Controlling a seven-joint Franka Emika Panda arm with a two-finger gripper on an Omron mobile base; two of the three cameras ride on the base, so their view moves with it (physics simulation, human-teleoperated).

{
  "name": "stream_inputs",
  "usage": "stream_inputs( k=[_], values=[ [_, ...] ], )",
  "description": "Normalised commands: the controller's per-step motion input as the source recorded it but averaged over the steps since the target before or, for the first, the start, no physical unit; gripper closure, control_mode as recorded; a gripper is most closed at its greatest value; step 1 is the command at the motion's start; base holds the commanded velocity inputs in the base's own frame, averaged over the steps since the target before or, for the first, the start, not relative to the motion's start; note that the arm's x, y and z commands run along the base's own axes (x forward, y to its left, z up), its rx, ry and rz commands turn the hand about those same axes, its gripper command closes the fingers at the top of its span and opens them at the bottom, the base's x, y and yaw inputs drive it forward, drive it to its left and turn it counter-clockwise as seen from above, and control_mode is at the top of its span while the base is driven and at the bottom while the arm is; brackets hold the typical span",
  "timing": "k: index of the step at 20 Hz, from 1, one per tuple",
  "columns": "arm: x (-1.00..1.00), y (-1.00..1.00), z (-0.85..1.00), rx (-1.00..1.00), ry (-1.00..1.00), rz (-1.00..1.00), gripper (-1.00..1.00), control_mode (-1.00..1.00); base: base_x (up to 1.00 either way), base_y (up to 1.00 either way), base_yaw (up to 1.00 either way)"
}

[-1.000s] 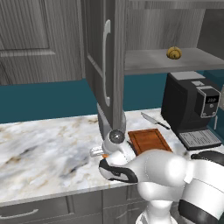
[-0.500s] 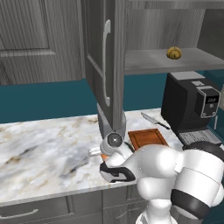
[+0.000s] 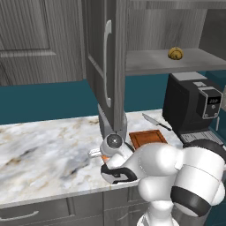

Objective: Pick the bread, place it on the cutting board, pick the jam, place it on the counter, and close the cabinet.

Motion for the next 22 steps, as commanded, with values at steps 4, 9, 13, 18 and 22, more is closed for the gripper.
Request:
stream_inputs(
  k=[4,9,13,18,22],
  values=[
    [0.00,0.01,0.00,0.00,0.00,0.00,-1.00,-1.00,0.00,0.00,0.00],
    [0.00,0.00,0.00,0.00,0.00,0.00,-1.00,-1.00,0.00,0.00,0.00],
    [0.00,0.00,0.00,0.00,0.00,0.00,-1.00,-1.00,0.00,0.00,0.00],
    [0.00,0.00,0.01,0.00,0.00,0.00,-1.00,-1.00,0.00,0.00,0.00],
    [0.00,0.00,0.19,0.00,0.00,0.00,-1.00,-1.00,0.00,0.00,0.00]
  ],
)
